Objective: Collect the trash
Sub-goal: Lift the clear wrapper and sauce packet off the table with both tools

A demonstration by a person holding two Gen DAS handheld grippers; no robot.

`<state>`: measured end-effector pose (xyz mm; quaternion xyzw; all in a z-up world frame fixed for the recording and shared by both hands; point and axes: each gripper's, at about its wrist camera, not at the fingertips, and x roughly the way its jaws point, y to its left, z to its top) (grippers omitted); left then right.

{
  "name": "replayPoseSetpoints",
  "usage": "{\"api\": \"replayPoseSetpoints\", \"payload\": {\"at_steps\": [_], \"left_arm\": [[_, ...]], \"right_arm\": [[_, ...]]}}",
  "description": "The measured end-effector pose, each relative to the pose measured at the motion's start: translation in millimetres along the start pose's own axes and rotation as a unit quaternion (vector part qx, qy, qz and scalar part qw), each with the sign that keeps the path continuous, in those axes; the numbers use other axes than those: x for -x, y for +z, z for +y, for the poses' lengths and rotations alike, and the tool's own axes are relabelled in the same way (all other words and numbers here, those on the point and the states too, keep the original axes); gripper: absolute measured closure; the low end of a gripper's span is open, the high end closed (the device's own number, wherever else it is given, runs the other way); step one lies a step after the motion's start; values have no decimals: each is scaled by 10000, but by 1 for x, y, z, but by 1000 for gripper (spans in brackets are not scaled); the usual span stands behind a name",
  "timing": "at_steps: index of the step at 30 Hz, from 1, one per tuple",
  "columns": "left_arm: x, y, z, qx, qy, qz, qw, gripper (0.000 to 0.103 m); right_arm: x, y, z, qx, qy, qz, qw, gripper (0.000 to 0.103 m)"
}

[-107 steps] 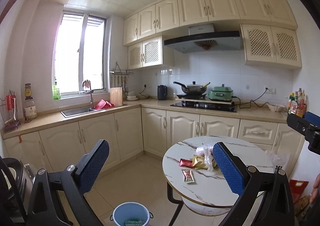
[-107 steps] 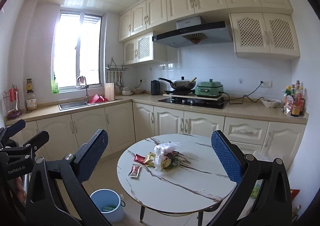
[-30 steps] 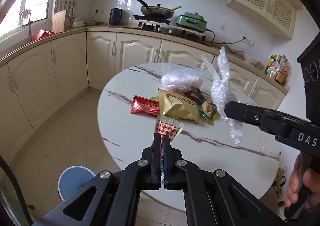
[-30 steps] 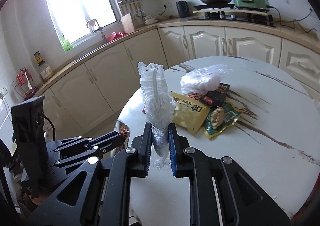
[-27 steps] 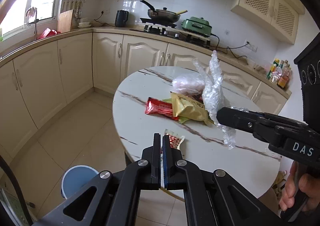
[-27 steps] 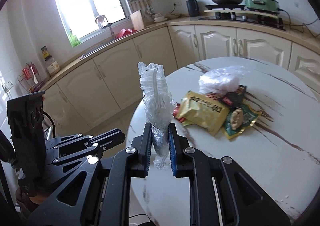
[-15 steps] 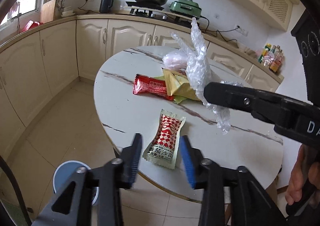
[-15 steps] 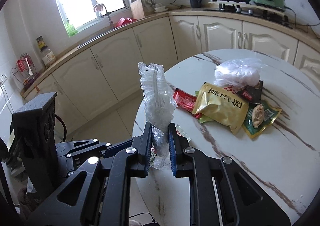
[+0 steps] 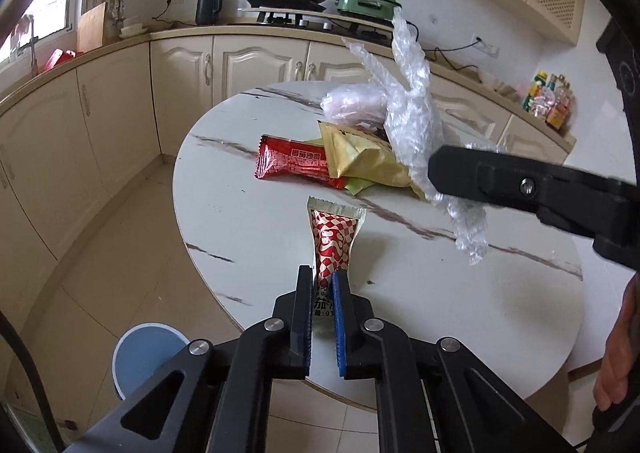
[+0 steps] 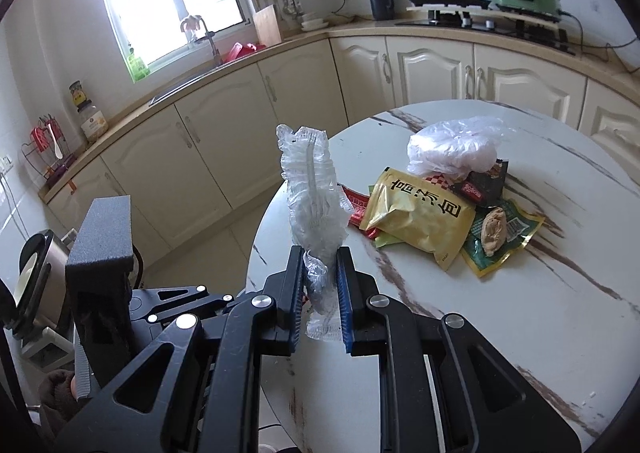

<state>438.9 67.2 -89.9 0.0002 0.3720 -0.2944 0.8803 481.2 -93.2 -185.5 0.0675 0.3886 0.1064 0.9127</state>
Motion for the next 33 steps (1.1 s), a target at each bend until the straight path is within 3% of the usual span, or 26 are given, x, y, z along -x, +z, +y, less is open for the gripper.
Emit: {"api": "replayPoseSetpoints", "payload": {"at_steps": [10, 17, 19, 22, 24, 29, 33], "left_arm": [[8, -4, 12, 314, -291, -75, 9991, 103], [20, -8, 24, 513, -217, -146, 9983, 103], [22, -5, 24, 570, -41, -187, 9982, 103], [15, 1, 13, 353, 56, -26, 9994, 91], [7, 4, 3, 150, 152, 123, 9997, 76], [-5, 14, -14, -86, 333, 382, 9987, 74], [-13, 22, -31, -458, 569, 601, 9955, 79]], "right_arm": [[-9, -16, 0, -87, -64, 163, 9998, 88], [-15, -28, -1, -61, -176, 335, 9993, 88], [-16, -32, -3, -36, -280, 351, 9990, 88], [-10, -35, -12, -168, -308, 297, 9989, 88], [-5, -35, -16, -213, -324, 266, 9989, 88], [2, -35, -25, -241, -317, 225, 9990, 88], [2, -32, -32, -290, -256, 194, 9991, 88]]}}
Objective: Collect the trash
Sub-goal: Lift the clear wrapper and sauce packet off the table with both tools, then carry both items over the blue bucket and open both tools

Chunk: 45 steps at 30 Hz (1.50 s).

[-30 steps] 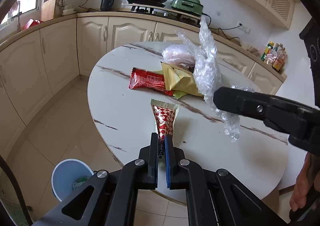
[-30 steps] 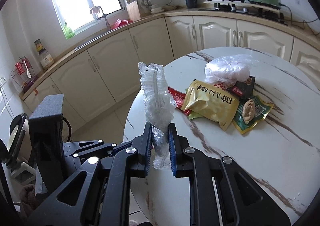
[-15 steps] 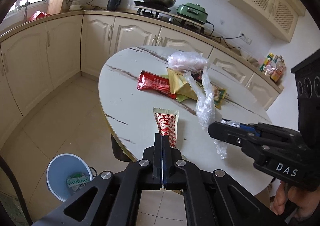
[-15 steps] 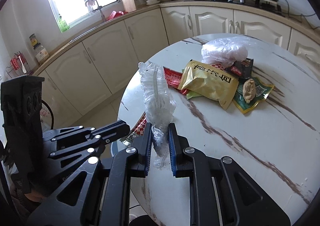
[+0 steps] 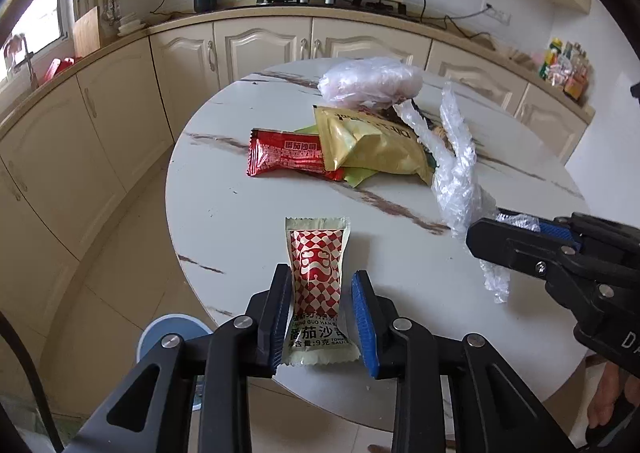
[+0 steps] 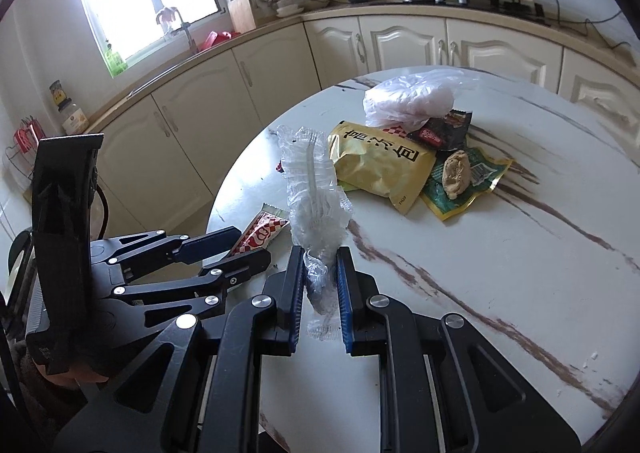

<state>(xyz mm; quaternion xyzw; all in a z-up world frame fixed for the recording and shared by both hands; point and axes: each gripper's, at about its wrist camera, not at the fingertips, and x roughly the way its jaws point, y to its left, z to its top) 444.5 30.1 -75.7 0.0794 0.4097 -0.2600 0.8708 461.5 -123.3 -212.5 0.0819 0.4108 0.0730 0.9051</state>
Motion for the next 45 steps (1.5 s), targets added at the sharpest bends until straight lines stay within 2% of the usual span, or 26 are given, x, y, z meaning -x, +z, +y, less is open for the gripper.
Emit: {"api": "replayPoseSetpoints", "payload": {"at_steps": [5, 9, 13, 17, 20, 24, 30, 34, 35, 39, 42, 45], "left_arm": [[0, 10, -13, -173, -83, 161, 9997, 96], [-1, 8, -18, -235, -17, 4, 9997, 101], [4, -1, -11, -9, -213, -163, 9996, 101], [24, -11, 10, 229, -246, -388, 9987, 101], [44, -18, 39, 446, -66, -583, 9973, 101], [65, -39, 91, 843, 317, -645, 9938, 101], [74, -82, 174, 1451, 828, -476, 9848, 101], [48, -108, 223, 1858, 961, -162, 9777, 101], [37, -115, 235, 1966, 952, -33, 9759, 101], [-9, -135, 274, 2312, 858, 380, 9684, 101], [-47, -143, 295, 2509, 662, 641, 9636, 101], [-82, -143, 310, 2546, 663, 867, 9609, 101]], "right_arm": [[-2, 1, -10, -106, 118, -34, 9999, 88], [-6, -3, -14, -151, 217, 3, 9997, 88], [-9, -6, -11, -146, 307, 39, 9994, 88], [-12, -2, 5, 4, 387, 35, 9992, 88], [-17, 4, 26, 163, 508, 36, 9986, 88], [-36, 13, 70, 438, 831, 111, 9955, 88], [-102, 21, 159, 956, 1301, 448, 9859, 88], [-164, 15, 207, 1277, 1347, 844, 9790, 88], [-184, 12, 216, 1364, 1250, 980, 9778, 88], [-262, -4, 231, 1416, 974, 1495, 9737, 88], [-316, -12, 230, 1198, 1100, 1862, 9690, 88], [-358, -22, 228, 986, 1189, 2111, 9652, 84]]}}
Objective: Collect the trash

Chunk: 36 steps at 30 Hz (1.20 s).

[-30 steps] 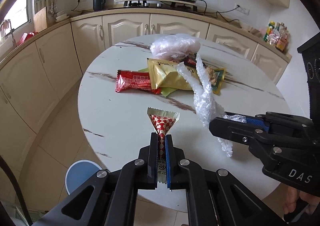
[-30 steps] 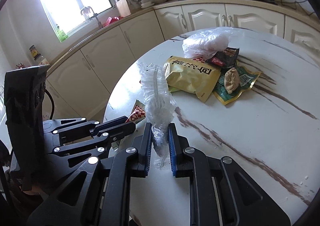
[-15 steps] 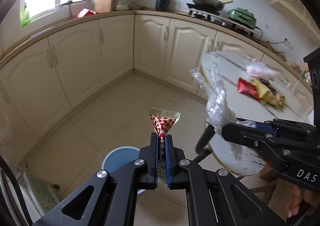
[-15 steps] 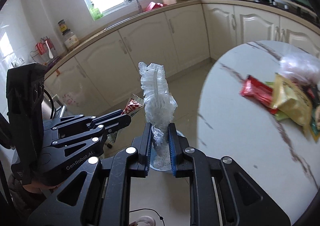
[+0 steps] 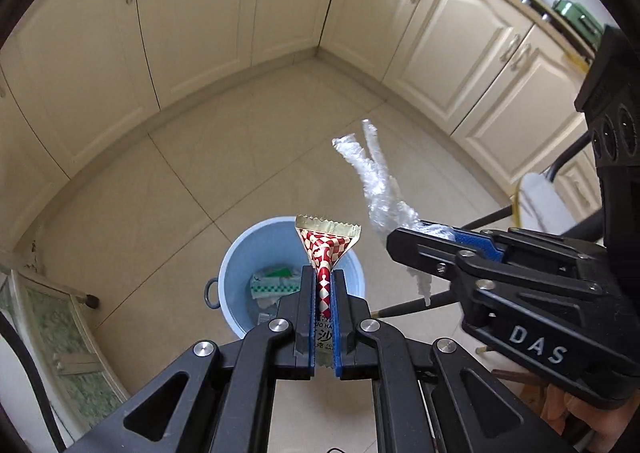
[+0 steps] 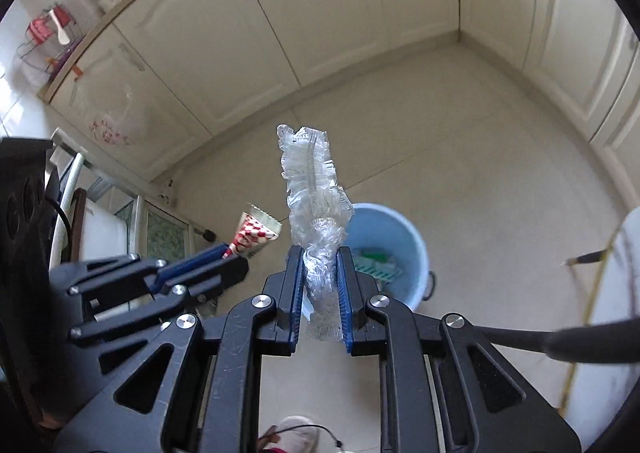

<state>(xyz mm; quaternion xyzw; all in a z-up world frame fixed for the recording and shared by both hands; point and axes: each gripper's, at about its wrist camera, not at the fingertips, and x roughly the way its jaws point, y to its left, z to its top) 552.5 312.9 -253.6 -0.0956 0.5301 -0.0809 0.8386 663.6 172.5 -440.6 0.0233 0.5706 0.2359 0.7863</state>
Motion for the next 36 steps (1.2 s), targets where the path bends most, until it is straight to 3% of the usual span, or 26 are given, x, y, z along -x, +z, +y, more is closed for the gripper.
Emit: {"api": "replayPoseSetpoints", "payload": {"at_steps": [3, 6, 10, 14, 17, 21, 25, 29, 32, 34, 36], "left_arm": [[-30, 12, 15, 128, 14, 147, 9998, 100], [-53, 22, 28, 217, 62, 248, 9994, 100], [-76, 32, 40, 417, 76, 309, 9986, 94], [-78, 28, 44, 599, 229, 321, 9974, 65], [-66, 25, 42, 676, 247, 192, 9972, 59], [-29, 15, 30, 620, 609, -76, 9962, 57], [35, 1, 19, 624, 990, -756, 9902, 49], [99, -14, 1, 558, 1199, -1316, 9824, 38], [147, -31, -31, 394, 1235, -1699, 9769, 29], [182, -46, -53, 304, 1203, -2076, 9703, 25], [213, -62, -76, 209, 1233, -2440, 9617, 14]], "right_arm": [[-24, 5, -7, -7, 31, -69, 10000, 78], [-40, 5, -16, -138, 28, 4, 9999, 46], [-43, 3, -28, -216, -213, 55, 9995, 44], [-37, 2, -28, -116, -396, 79, 9991, 42], [-25, 1, -22, -24, -483, 14, 9988, 41], [3, -2, -6, 158, -491, -164, 9985, 39], [45, -10, 24, 496, -632, -554, 9952, 25], [107, -20, 54, 751, -739, -1082, 9885, 23], [163, -34, 68, 837, -809, -1513, 9816, 8], [206, -51, 76, 879, -857, -1863, 9748, 7], [244, -65, 79, 885, -876, -2148, 9687, 6]]}}
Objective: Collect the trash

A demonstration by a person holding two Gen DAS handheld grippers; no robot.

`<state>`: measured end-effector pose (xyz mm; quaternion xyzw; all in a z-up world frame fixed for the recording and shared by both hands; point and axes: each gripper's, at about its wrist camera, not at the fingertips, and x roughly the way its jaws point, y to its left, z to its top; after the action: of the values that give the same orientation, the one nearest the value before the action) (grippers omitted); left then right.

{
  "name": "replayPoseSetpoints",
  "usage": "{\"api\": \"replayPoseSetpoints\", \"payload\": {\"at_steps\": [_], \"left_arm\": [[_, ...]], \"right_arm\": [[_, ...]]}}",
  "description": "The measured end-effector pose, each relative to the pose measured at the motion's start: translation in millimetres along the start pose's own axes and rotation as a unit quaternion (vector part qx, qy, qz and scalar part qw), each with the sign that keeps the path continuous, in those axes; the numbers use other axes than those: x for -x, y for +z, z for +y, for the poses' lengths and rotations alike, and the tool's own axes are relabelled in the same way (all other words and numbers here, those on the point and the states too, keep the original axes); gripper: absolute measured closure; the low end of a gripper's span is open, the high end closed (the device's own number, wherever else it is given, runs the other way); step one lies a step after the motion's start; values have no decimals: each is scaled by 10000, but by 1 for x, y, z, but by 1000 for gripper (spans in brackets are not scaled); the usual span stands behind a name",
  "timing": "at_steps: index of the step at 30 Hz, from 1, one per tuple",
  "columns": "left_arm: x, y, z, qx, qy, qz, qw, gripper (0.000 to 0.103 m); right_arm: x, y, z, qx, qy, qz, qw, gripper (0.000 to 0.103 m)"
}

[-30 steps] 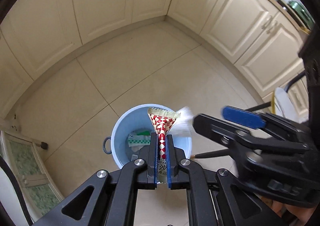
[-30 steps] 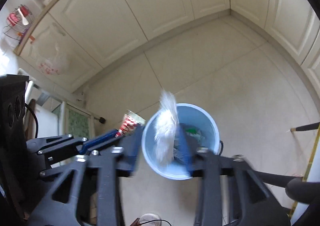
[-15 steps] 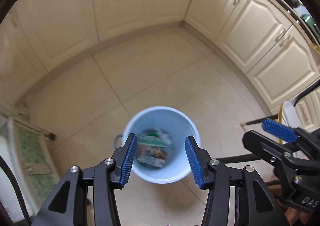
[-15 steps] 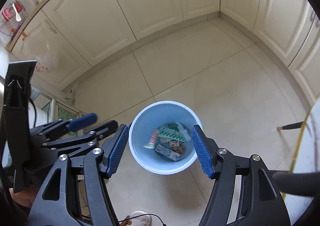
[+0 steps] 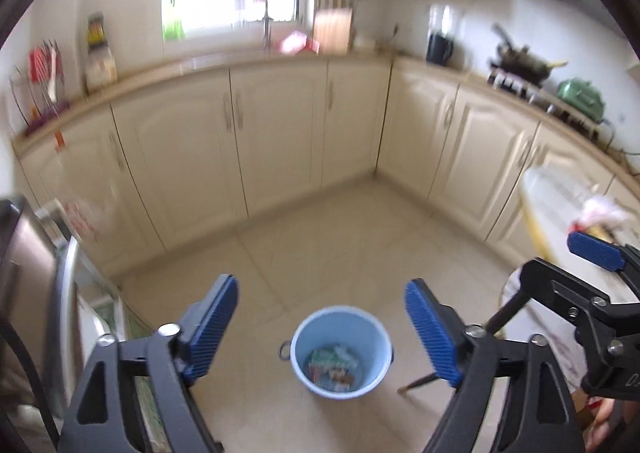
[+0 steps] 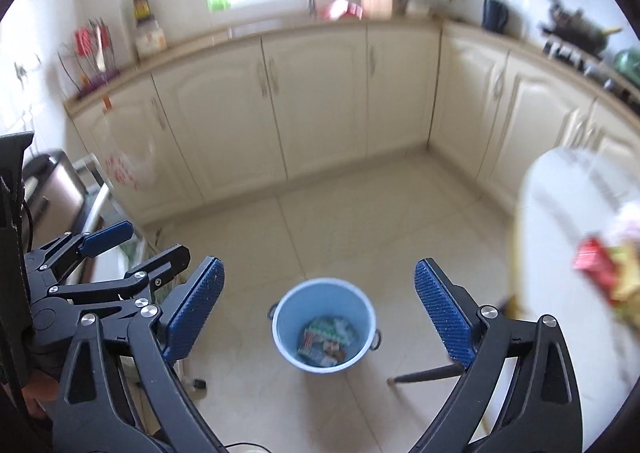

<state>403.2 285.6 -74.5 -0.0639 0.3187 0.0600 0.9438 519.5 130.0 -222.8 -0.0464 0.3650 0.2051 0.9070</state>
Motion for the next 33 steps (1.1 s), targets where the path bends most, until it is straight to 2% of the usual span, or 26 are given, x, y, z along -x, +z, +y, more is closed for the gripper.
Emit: {"api": "replayPoseSetpoints", "payload": {"at_steps": [2, 7, 9, 12, 16, 19, 24, 29, 33], "left_arm": [[41, -6, -11, -24, -97, -352, 9993, 9], [130, -27, -56, -222, -439, -957, 9942, 5], [170, -44, -73, -340, -597, -1260, 9897, 1], [218, -60, -90, -444, -932, -1591, 9818, 1], [268, -101, -93, -494, -1141, -1975, 9724, 1], [303, -119, -100, -544, -1254, -2221, 9654, 1], [361, -160, -81, -632, -1216, -2602, 9558, 1], [376, -202, -83, -681, -1329, -2805, 9482, 1], [388, -224, -77, -787, -1329, -2825, 9468, 1]], "right_arm": [[46, 2, -4, -58, -147, -288, 9995, 4], [156, -2, -17, -203, -513, -983, 9936, 0], [199, -8, -20, -250, -742, -1228, 9893, 0], [251, -16, -26, -371, -985, -1509, 9829, 0], [318, -31, -31, -563, -1302, -1885, 9718, 0], [359, -41, -33, -548, -1451, -2113, 9650, 0], [419, -53, -27, -591, -1742, -2546, 9494, 0], [452, -61, -17, -556, -1971, -2794, 9381, 0], [463, -64, -19, -581, -2013, -2845, 9355, 0]]}}
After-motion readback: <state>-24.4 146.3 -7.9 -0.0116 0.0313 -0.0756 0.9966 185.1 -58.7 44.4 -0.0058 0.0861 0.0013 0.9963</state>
